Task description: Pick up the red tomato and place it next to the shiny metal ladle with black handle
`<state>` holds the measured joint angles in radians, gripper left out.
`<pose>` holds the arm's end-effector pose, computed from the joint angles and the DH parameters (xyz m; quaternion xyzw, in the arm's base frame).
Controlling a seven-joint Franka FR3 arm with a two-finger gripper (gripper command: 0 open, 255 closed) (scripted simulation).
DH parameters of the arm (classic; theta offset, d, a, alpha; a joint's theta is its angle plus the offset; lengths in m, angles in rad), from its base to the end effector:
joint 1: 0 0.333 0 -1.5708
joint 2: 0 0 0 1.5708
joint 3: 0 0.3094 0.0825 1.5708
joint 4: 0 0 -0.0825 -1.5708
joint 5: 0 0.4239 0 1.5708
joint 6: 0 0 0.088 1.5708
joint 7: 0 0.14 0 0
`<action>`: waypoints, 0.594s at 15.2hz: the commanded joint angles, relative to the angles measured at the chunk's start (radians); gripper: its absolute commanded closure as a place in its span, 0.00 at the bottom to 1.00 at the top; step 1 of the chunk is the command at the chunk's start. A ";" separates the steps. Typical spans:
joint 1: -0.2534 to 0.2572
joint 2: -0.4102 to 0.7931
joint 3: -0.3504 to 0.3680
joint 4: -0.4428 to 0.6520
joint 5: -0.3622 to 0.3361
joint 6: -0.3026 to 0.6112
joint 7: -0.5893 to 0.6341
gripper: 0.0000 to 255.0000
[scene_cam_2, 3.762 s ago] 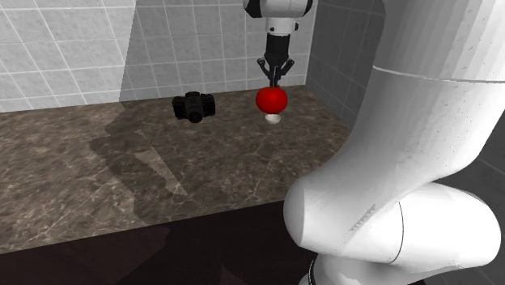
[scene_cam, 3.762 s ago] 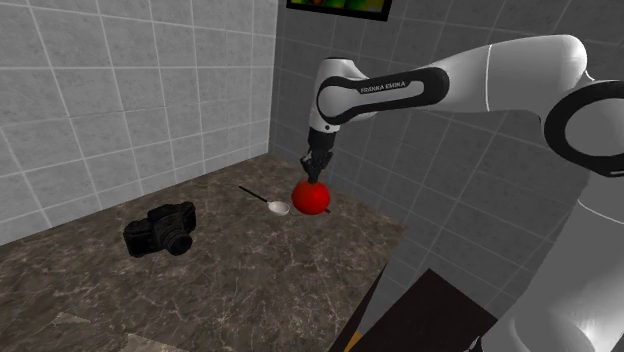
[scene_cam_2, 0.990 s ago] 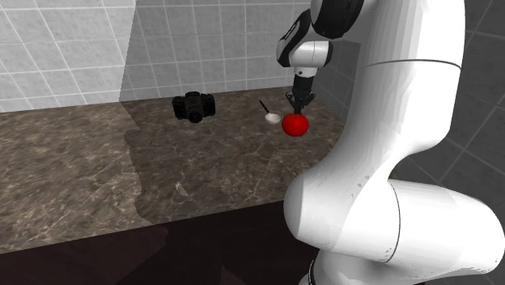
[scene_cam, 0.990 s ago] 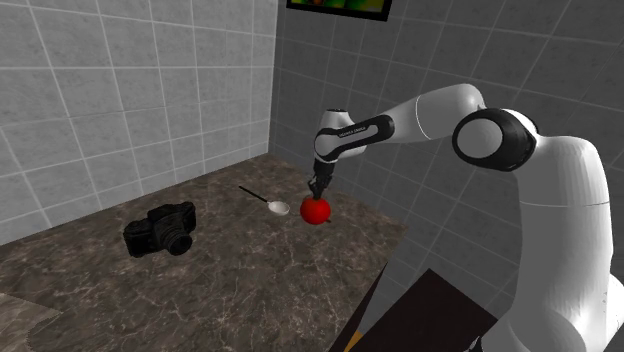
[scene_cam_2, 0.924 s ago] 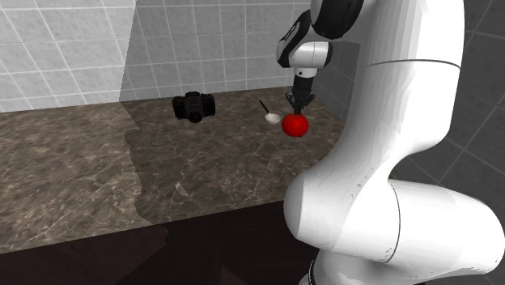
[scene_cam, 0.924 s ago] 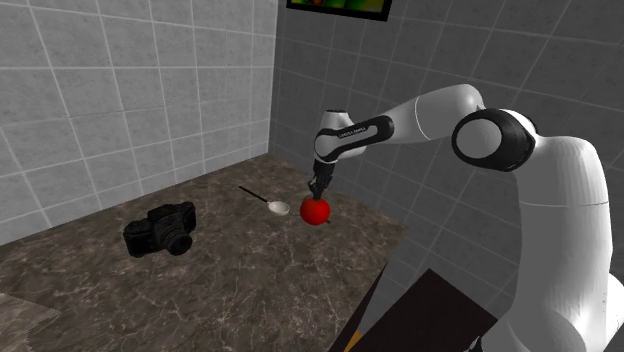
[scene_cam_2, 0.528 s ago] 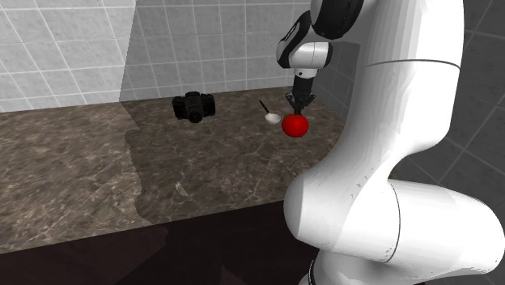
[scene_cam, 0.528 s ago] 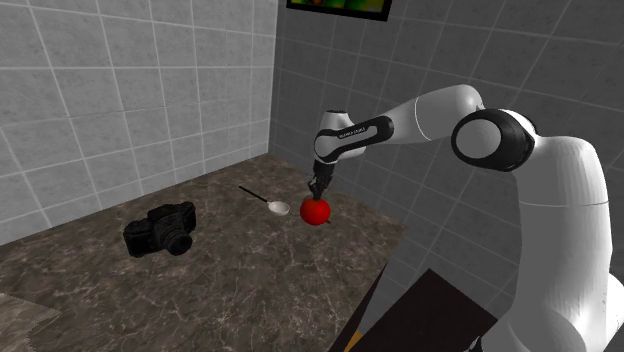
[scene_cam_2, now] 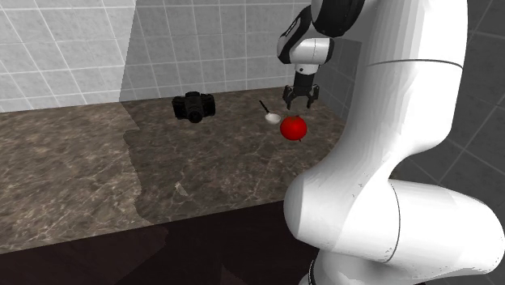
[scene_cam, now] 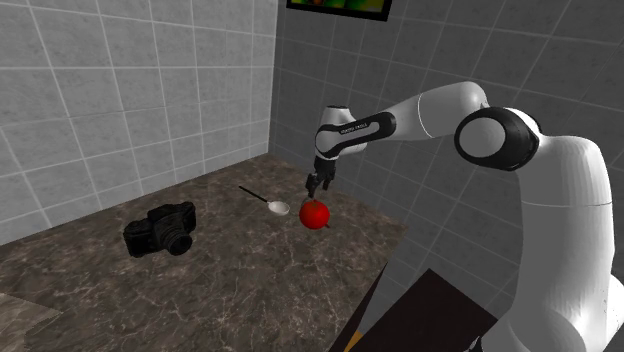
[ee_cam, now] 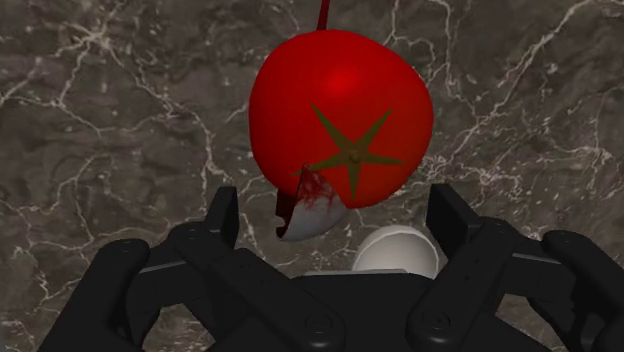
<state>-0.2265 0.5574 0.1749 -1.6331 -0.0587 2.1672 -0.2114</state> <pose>0.7104 -0.0502 0.2359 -0.9962 -0.0838 0.0042 0.0228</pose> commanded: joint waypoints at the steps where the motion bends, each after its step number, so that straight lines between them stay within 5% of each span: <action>1: -0.002 -0.030 0.003 0.019 0.005 -0.049 -0.002 0.00; 9: -0.004 -0.041 0.004 0.029 0.007 -0.070 -0.003 0.00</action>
<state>-0.2300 0.5165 0.1791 -1.6042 -0.0512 2.0975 -0.2146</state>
